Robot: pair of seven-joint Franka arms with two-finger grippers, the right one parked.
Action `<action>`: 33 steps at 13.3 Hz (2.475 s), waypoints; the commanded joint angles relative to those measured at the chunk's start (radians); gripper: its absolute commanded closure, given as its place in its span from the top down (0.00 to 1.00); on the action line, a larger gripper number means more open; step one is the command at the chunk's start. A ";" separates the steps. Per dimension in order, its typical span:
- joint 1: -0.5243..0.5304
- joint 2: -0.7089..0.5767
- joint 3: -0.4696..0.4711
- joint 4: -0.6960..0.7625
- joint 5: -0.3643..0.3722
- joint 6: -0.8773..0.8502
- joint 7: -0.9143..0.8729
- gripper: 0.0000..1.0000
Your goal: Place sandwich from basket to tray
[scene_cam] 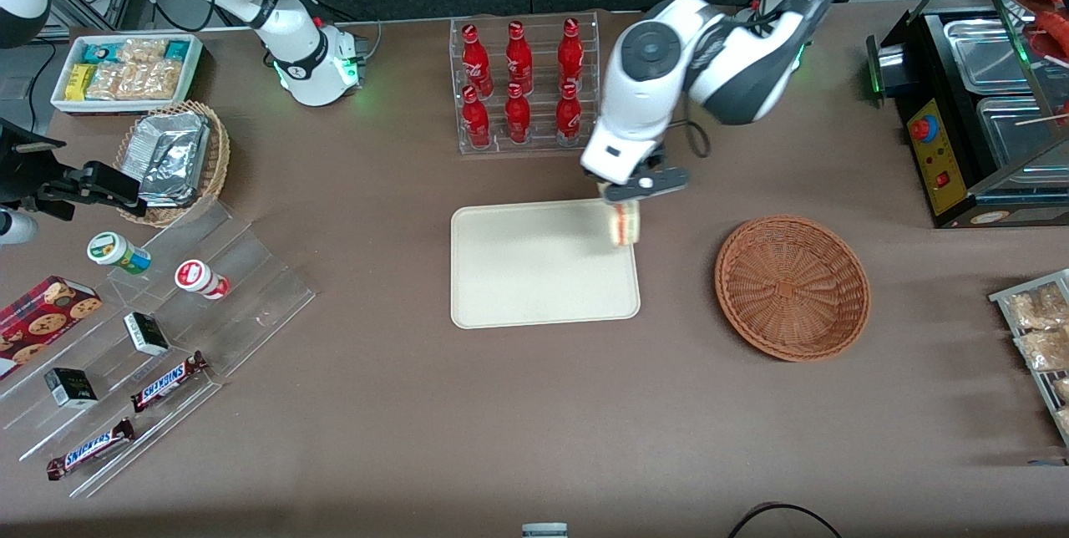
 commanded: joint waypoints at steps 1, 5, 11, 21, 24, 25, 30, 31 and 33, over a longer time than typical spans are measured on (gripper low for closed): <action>-0.080 0.167 -0.004 0.132 0.088 -0.013 -0.052 0.00; -0.194 0.359 0.003 0.251 0.273 -0.011 -0.171 0.00; -0.235 0.496 0.013 0.302 0.436 0.076 -0.288 0.00; -0.244 0.532 0.036 0.320 0.488 0.111 -0.308 0.00; -0.244 0.531 0.036 0.321 0.485 0.110 -0.307 1.00; -0.244 0.528 0.035 0.325 0.476 0.104 -0.307 1.00; -0.228 0.439 0.030 0.340 0.389 -0.017 -0.310 1.00; -0.226 0.395 0.033 0.341 0.345 -0.043 -0.305 1.00; -0.193 0.327 0.033 0.348 0.295 -0.095 -0.308 1.00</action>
